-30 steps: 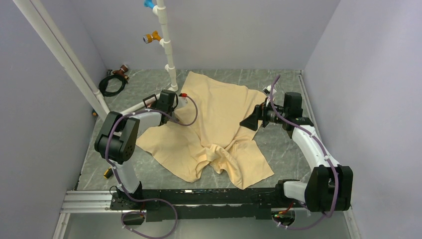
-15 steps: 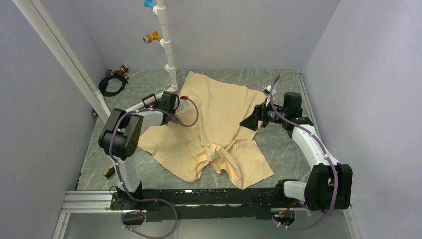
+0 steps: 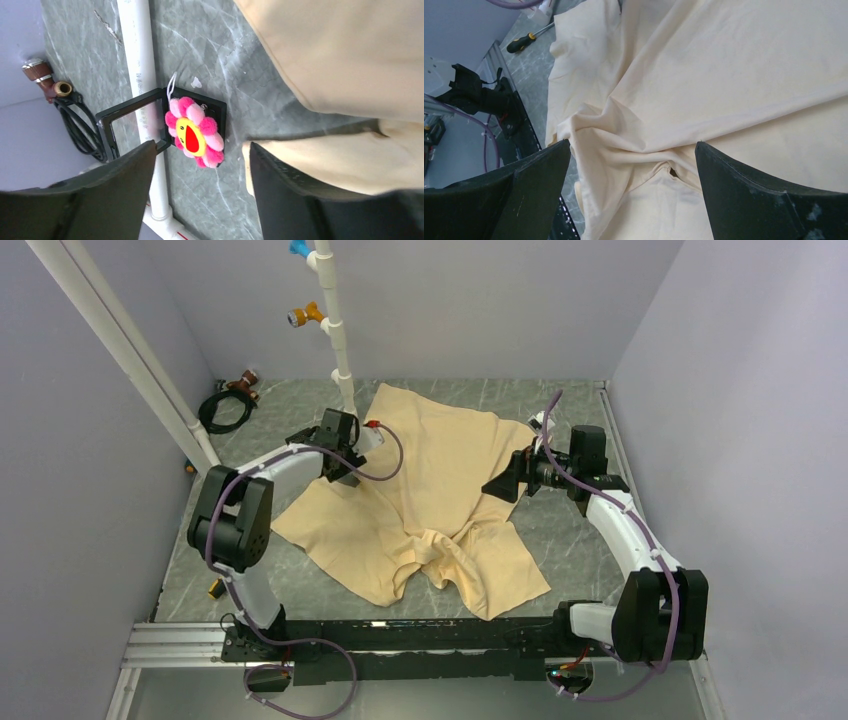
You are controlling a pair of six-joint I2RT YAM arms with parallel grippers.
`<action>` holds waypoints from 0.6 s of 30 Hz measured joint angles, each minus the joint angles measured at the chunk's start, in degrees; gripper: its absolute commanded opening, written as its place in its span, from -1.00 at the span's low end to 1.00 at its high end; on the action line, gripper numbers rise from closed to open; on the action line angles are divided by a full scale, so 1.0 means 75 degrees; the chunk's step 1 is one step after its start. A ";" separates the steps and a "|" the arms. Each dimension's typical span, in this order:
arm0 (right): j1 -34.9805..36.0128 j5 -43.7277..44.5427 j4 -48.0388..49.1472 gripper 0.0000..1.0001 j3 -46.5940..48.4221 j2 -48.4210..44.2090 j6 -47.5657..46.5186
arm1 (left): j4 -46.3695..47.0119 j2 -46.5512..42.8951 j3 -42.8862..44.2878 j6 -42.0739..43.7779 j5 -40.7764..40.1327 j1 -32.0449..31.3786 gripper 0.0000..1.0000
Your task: Remove the brooch from the garment
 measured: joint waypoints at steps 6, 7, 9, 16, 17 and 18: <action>0.0000 0.0242 -0.0114 0.77 0.0003 0.0119 -0.0146 | -0.0991 -0.0629 0.0466 -0.0615 0.0994 -0.0020 0.99; 0.0000 0.0379 -0.0169 0.65 0.0009 0.0181 -0.0198 | -0.1169 -0.0749 0.0545 -0.0734 0.1227 -0.0023 0.99; 0.0000 0.0769 -0.0452 0.45 0.0172 0.0437 -0.0379 | -0.1492 -0.1003 0.0667 -0.0985 0.1725 -0.0032 0.99; -0.0006 0.2296 -0.1346 0.16 0.1338 0.1967 -0.1224 | -0.2361 -0.1746 0.0787 -0.1821 0.3550 -0.0050 0.99; -0.0006 0.2480 -0.1402 0.11 0.1419 0.2122 -0.1291 | -0.2422 -0.1786 0.0761 -0.1903 0.3762 -0.0050 0.99; -0.0006 0.2649 -0.1475 0.07 0.1518 0.2285 -0.1361 | -0.2454 -0.1807 0.0726 -0.1999 0.3911 -0.0050 0.99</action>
